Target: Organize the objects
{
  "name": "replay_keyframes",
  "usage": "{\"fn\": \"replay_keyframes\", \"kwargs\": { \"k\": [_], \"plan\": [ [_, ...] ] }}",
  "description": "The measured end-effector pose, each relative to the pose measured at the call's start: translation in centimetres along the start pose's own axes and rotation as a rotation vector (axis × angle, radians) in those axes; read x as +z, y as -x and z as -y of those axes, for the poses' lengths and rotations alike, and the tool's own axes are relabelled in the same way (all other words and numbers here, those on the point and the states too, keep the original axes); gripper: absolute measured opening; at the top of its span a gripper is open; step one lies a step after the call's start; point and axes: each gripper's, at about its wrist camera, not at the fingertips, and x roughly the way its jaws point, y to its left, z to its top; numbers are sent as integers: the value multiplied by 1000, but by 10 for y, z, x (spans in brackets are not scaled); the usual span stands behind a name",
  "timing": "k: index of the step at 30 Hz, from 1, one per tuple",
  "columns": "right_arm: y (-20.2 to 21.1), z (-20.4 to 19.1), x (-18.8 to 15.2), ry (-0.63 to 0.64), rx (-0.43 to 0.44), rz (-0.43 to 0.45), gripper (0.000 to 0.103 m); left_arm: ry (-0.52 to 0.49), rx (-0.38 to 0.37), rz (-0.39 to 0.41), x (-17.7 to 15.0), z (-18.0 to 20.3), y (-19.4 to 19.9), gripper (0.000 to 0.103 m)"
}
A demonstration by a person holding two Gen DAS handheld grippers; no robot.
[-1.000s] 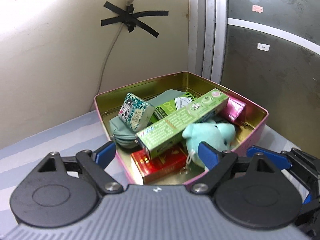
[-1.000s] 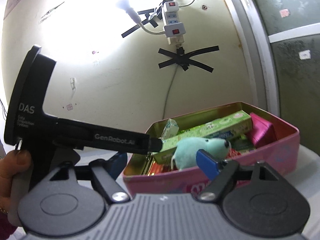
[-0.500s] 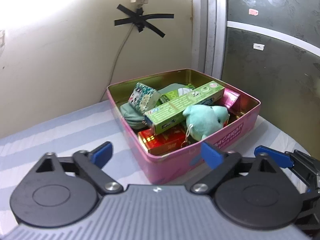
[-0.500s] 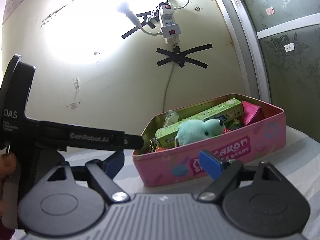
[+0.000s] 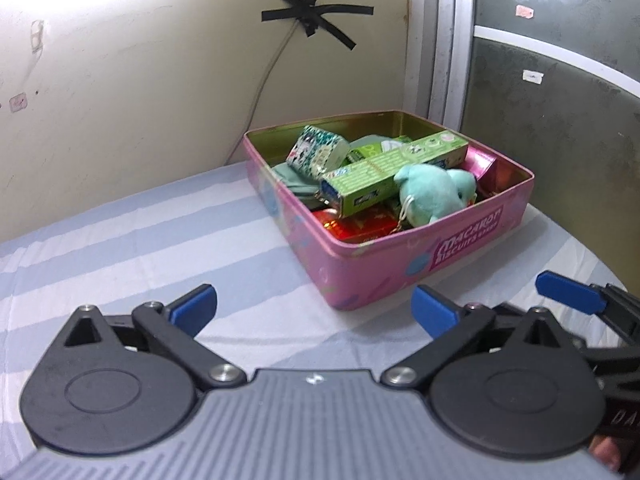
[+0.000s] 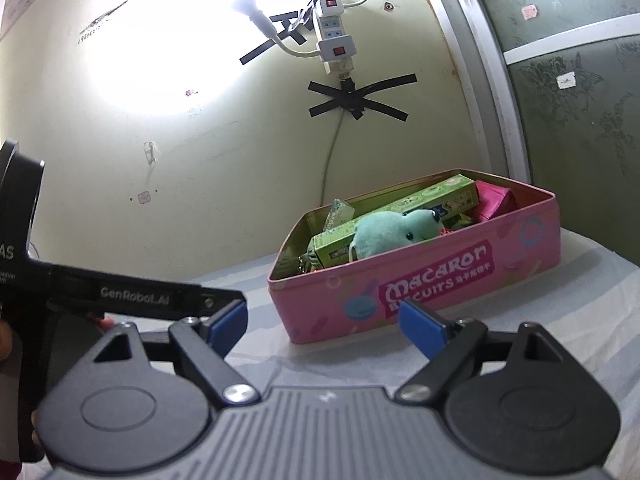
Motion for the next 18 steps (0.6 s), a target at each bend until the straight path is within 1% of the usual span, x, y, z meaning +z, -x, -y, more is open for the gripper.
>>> {"fn": "replay_keyframes", "kwargs": {
  "k": [7,10,13,18],
  "plan": [
    [5,-2,-2,-13,-10,-7,89,-9,56,2,-12,-5,5,103],
    [4,-6,-2,-6,-7,-9,91,-15,95,17,-14,-6,8,103],
    [4,-10,-2,3,-2,-10,92,-27,129,49,-15,-5,15,103],
    [2,-14,-4,10,3,-17,93,-19,144,73,-15,-8,20,103]
  ]
}}
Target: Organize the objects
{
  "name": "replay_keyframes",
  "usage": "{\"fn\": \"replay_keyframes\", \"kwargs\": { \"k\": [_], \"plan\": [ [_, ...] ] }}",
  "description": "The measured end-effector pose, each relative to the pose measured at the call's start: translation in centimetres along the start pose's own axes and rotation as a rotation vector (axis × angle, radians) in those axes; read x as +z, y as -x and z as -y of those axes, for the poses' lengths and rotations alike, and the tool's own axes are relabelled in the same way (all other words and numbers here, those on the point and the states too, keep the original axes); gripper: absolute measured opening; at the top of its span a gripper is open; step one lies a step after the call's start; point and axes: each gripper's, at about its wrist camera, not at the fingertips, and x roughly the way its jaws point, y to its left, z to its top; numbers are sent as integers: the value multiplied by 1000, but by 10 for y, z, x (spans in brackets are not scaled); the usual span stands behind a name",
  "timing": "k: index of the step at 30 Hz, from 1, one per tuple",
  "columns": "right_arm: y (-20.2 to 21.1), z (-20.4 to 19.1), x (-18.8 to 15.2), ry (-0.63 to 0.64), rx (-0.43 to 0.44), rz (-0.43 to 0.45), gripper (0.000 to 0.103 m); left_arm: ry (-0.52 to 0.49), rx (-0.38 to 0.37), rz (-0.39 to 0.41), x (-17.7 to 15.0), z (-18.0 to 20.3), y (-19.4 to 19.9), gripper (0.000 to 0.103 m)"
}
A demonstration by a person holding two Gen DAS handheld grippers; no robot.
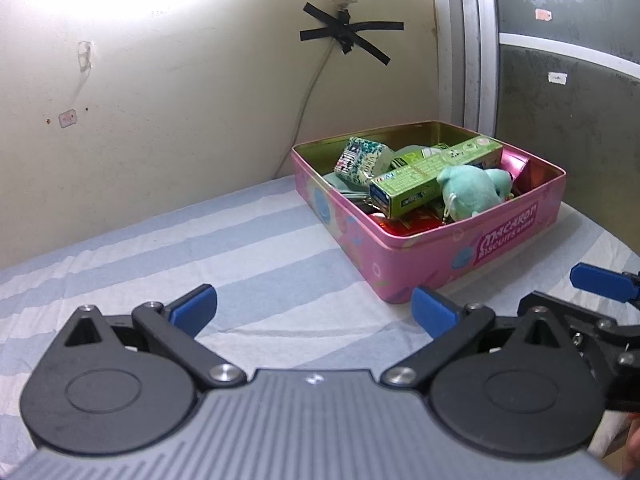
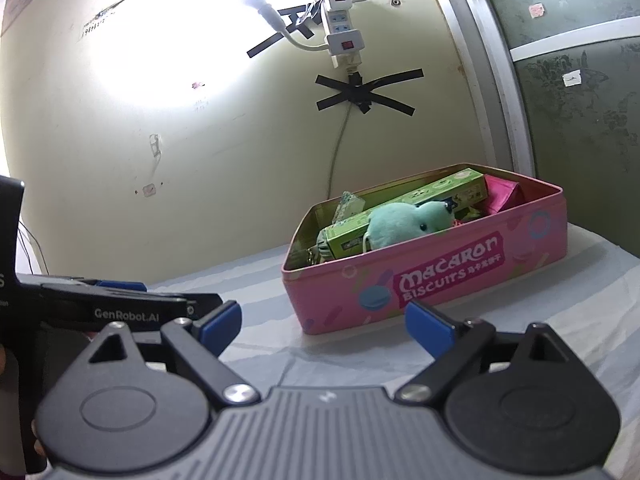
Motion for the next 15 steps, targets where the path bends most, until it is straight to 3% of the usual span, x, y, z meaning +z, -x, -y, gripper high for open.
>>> {"fn": "replay_keyframes", "kwargs": {
  "k": [15],
  "plan": [
    [-5,-3,-4,-2,-3,-19,95,-22,86,11,-6,-1,-2,103]
  ]
}}
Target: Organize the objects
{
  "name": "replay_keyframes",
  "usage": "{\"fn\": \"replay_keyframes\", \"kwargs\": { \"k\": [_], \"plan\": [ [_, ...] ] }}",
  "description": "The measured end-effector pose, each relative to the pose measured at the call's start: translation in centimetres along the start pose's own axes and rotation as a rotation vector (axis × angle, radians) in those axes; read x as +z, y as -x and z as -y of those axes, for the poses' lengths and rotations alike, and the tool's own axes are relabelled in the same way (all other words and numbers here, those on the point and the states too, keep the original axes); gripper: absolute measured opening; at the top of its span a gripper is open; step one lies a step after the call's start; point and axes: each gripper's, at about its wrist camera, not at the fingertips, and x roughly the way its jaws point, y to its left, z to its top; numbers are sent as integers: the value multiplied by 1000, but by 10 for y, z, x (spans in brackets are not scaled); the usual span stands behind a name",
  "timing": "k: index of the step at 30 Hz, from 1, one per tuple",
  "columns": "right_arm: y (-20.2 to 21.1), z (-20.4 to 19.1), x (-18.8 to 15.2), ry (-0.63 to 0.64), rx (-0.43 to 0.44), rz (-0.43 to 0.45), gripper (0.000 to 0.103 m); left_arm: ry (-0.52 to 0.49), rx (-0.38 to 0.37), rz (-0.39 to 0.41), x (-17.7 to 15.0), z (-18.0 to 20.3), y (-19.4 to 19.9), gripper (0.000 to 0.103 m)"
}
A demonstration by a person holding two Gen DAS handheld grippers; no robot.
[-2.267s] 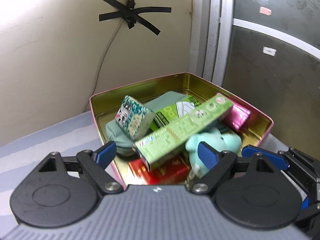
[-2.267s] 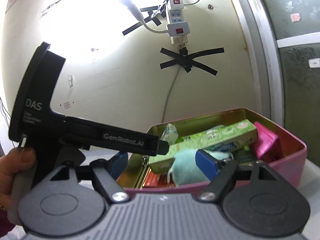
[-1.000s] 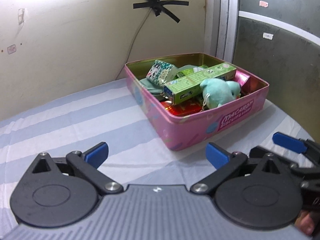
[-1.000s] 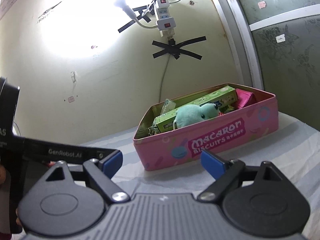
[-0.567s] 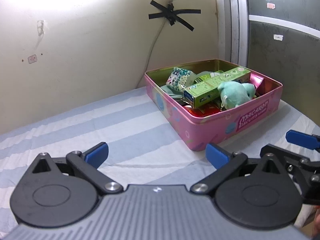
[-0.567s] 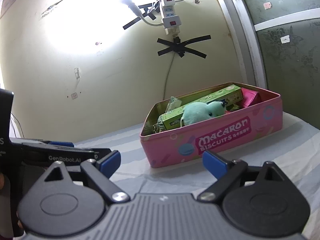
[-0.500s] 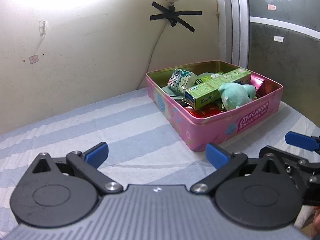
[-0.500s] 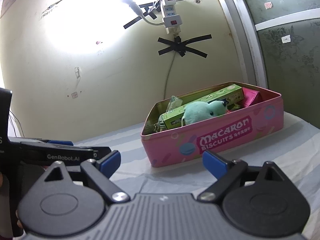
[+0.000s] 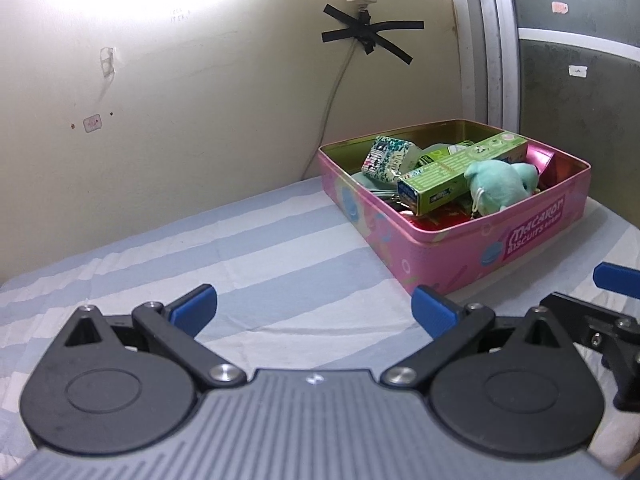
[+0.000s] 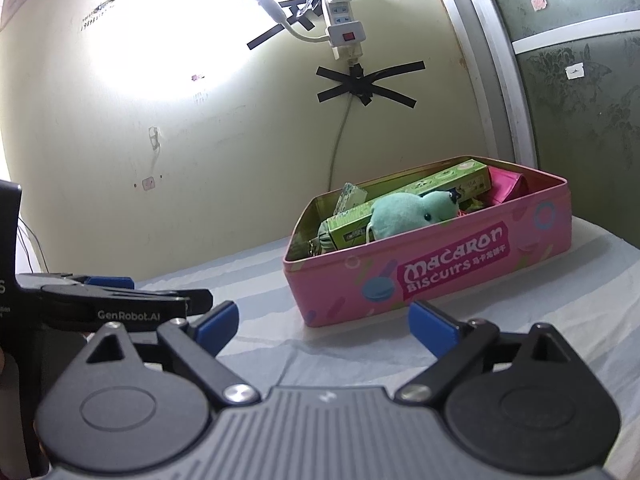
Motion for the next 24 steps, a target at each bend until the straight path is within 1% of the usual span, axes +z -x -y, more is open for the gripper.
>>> {"fn": "replay_keyframes", "kwargs": {
  "k": [12,24],
  "plan": [
    [-4,3,-2,-9,-4,-14,95,15,-8,-50,-3,2,-7,103],
    [-6,4,-5,-18,-8,-22,96,11,-34,-99,-6,6,-13,103]
  ]
}}
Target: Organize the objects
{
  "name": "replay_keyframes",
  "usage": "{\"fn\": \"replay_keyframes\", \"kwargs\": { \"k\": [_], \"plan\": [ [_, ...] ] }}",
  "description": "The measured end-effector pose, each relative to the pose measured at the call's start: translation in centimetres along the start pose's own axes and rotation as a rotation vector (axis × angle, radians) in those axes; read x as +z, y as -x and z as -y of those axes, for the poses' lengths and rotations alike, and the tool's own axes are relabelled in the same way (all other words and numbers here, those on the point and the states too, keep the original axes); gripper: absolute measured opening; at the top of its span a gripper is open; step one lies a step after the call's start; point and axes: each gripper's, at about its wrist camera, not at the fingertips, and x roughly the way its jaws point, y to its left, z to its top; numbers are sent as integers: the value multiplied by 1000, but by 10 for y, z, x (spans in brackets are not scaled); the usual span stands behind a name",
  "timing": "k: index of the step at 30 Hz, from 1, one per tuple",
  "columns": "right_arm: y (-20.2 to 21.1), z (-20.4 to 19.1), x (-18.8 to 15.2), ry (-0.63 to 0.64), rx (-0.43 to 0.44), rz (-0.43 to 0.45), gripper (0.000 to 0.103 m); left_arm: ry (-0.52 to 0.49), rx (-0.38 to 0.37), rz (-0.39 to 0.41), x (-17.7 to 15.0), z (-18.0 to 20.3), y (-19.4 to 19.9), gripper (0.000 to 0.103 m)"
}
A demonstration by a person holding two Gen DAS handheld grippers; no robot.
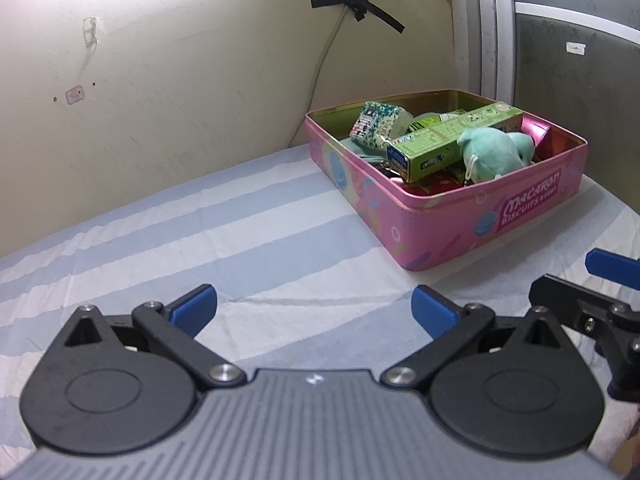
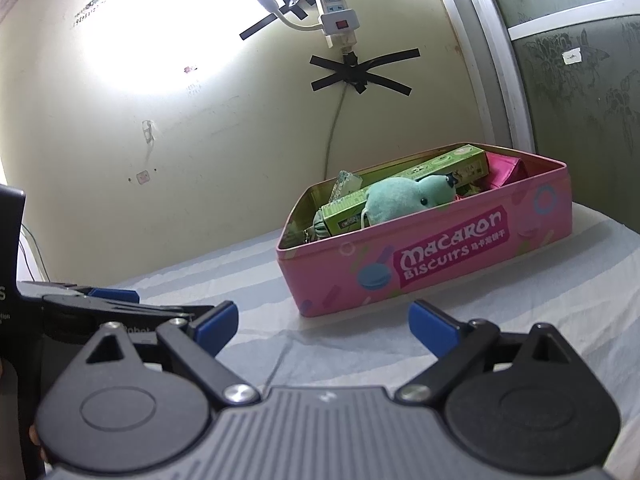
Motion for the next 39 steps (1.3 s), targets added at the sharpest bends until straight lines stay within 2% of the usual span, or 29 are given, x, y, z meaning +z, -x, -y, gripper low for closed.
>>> {"fn": "replay_keyframes", "kwargs": {
  "k": [30,39],
  "plan": [
    [-5,1,-5,-10,-8,-10,96,5,-32,-58,-4,1,-11,103],
    [-8,-1,-8,-18,-17,-15,96,7,-61,-100,-8,2,-18,103]
  ]
}}
